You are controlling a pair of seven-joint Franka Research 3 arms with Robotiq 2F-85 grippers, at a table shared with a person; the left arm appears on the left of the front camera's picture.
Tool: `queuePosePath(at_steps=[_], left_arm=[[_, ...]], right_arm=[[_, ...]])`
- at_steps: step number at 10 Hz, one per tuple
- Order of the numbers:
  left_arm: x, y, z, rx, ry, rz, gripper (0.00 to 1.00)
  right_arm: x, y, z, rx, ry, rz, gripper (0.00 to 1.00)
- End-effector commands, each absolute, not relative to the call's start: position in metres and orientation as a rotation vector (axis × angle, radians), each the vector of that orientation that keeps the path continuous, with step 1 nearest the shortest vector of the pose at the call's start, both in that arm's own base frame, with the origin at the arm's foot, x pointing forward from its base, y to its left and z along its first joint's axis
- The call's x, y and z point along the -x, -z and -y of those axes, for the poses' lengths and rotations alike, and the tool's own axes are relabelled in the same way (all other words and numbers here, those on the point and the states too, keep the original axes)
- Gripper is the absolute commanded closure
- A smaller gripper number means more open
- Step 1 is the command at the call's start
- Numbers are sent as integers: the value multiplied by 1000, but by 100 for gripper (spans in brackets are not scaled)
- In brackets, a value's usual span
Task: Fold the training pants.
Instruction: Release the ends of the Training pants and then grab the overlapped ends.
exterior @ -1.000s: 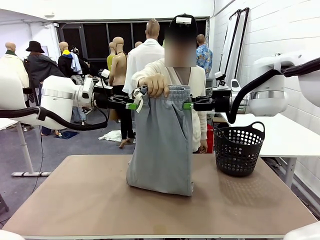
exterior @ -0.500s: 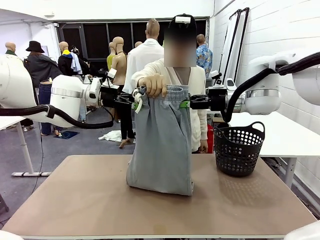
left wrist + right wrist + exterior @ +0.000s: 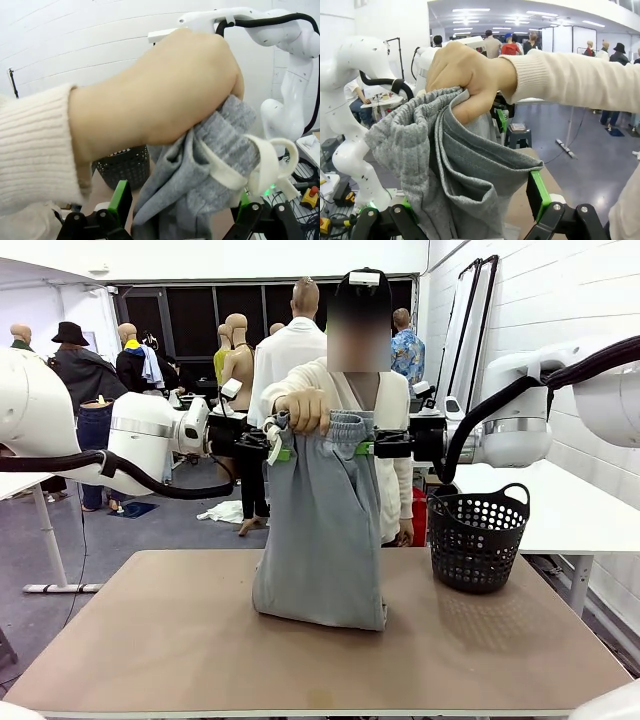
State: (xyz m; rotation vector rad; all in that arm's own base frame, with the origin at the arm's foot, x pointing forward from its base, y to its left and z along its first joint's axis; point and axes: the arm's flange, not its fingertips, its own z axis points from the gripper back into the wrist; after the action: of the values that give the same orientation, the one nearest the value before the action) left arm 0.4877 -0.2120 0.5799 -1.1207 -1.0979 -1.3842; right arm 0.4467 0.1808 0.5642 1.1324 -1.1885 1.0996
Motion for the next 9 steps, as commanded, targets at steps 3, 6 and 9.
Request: queuePosePath(at_steps=[3,6,9], left_arm=[[-495,-583,219,1139,1389,1062,0],[-496,-583,220,1126,1382,1060,0],[-495,-582,222,1117,1371,1056,0]], right_arm=[[-442,-558,-170,-1197,-1147,1082,0],[-435,-557,-163,-1262,-1181,1025,0],[-424,-558,-170,-1280,-1208,982,0]])
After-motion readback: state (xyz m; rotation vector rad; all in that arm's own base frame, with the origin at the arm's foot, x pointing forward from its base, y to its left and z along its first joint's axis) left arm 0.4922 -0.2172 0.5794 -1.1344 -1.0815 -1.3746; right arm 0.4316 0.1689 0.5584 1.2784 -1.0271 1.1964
